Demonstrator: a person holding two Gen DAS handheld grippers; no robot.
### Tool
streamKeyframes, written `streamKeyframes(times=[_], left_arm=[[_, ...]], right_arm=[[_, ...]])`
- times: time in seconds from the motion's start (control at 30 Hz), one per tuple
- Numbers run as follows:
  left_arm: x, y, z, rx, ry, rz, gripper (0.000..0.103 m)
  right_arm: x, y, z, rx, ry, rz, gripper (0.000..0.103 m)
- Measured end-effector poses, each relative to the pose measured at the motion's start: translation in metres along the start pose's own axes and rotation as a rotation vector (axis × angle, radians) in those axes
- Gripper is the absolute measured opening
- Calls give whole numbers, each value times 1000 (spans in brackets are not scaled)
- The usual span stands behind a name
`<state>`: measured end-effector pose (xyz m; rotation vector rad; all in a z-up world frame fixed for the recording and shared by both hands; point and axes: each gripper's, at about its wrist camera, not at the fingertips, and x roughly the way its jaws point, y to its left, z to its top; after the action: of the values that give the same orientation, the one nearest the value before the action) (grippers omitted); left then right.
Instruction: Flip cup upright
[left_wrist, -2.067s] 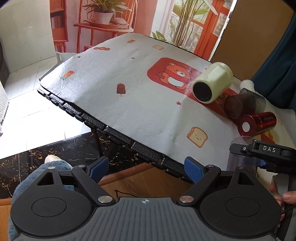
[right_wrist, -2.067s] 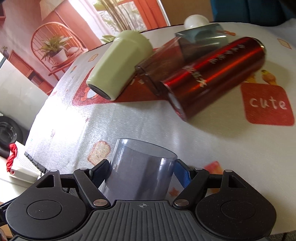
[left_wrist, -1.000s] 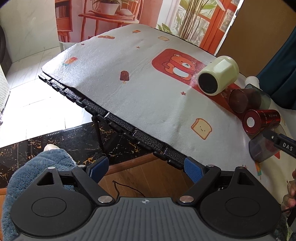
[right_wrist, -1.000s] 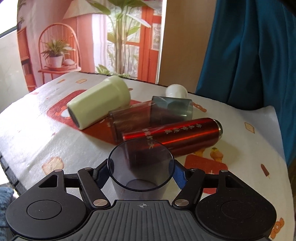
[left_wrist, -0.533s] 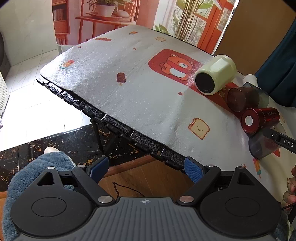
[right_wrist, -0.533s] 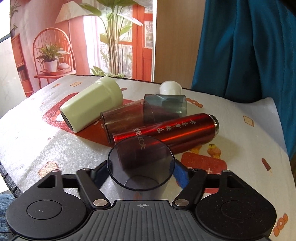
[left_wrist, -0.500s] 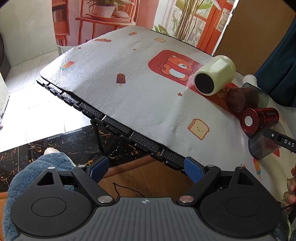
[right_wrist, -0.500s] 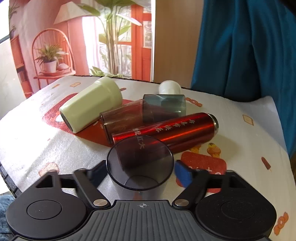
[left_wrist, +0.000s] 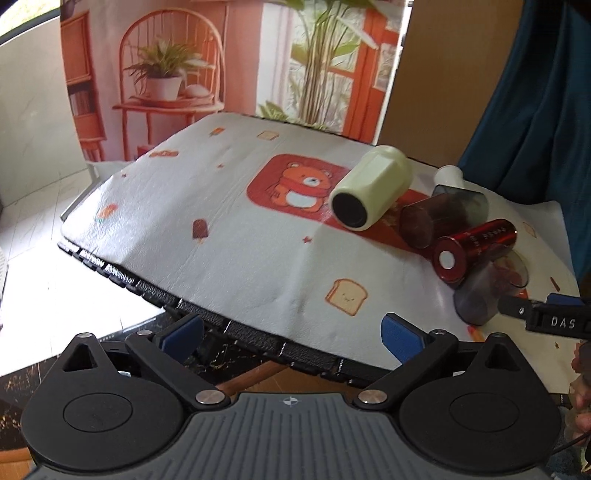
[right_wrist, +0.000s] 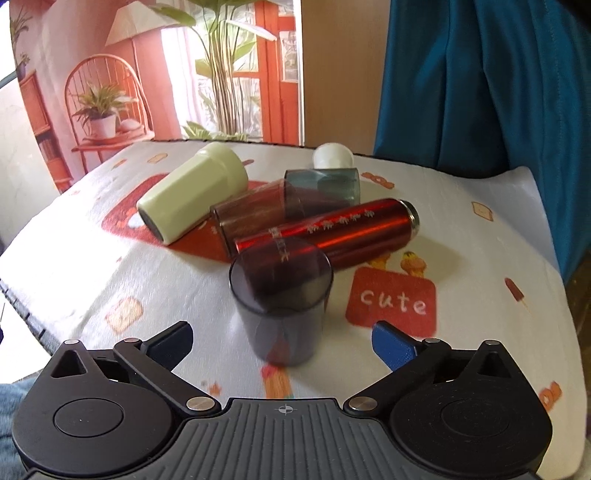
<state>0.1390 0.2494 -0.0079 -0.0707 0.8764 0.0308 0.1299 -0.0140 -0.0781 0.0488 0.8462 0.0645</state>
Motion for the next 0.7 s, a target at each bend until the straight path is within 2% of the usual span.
streamKeyframes(times=[0.17, 0.37, 0.47, 0.7], left_arm=[[-11, -13, 4, 78, -30, 30, 103], [-27, -24, 7, 137, -51, 6, 103], [-28, -30, 4, 172, -59, 16, 103], [-42, -31, -11, 182, -76, 16, 103]], right_arm=[[-24, -1, -9, 49, 28, 27, 103], [-56, 6, -15, 39, 8, 29, 103], [-68, 11, -20, 35, -1, 24, 103], [-86, 13, -38, 43, -13, 13, 103]])
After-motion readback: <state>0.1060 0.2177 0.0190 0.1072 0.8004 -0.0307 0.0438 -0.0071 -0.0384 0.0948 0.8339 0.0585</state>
